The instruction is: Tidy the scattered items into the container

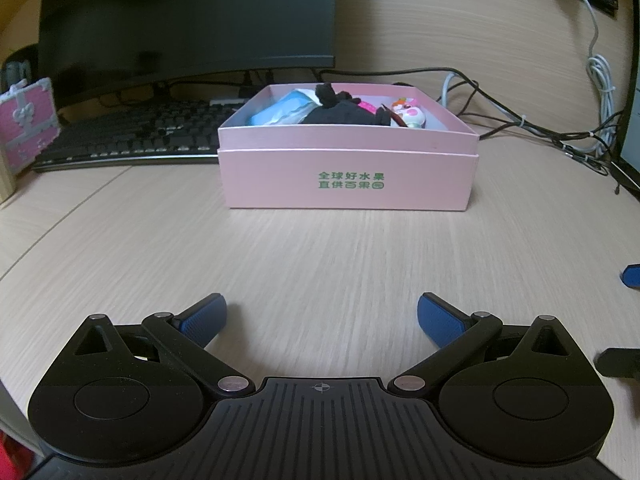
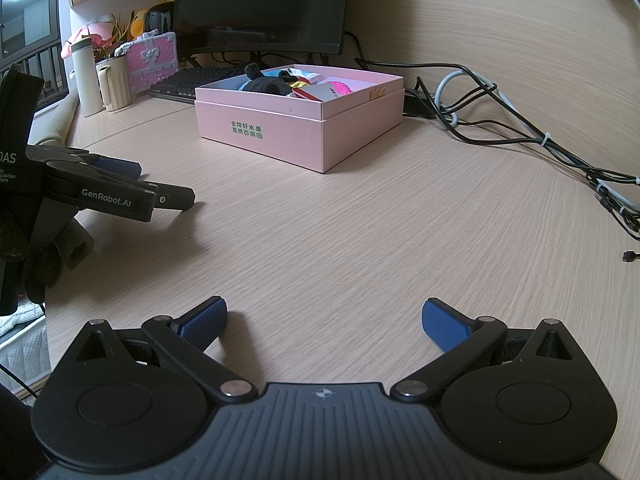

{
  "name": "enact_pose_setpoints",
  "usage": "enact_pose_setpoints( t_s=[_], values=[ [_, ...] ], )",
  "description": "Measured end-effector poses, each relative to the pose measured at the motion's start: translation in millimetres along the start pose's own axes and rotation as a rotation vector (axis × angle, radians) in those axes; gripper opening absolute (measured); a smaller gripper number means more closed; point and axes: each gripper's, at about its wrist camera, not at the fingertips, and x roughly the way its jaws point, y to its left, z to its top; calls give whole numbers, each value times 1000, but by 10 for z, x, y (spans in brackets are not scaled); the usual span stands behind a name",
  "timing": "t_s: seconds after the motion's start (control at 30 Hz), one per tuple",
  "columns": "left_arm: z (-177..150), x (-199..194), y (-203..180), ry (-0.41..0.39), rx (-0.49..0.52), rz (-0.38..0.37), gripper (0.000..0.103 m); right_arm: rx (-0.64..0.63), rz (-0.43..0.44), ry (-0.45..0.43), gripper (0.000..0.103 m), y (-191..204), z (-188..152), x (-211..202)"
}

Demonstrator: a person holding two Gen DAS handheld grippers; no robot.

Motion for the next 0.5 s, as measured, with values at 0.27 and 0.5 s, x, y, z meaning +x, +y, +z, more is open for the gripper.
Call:
enact_pose_setpoints(
  t_s=[0.27, 0.5],
  values=[
    [-3, -3, -1, 0, -1, -1, 103, 0, 0, 0, 103, 1, 0, 2],
    [-7, -8, -7, 0, -1, -2, 103, 0, 0, 0, 103, 3, 1, 2]
  ],
)
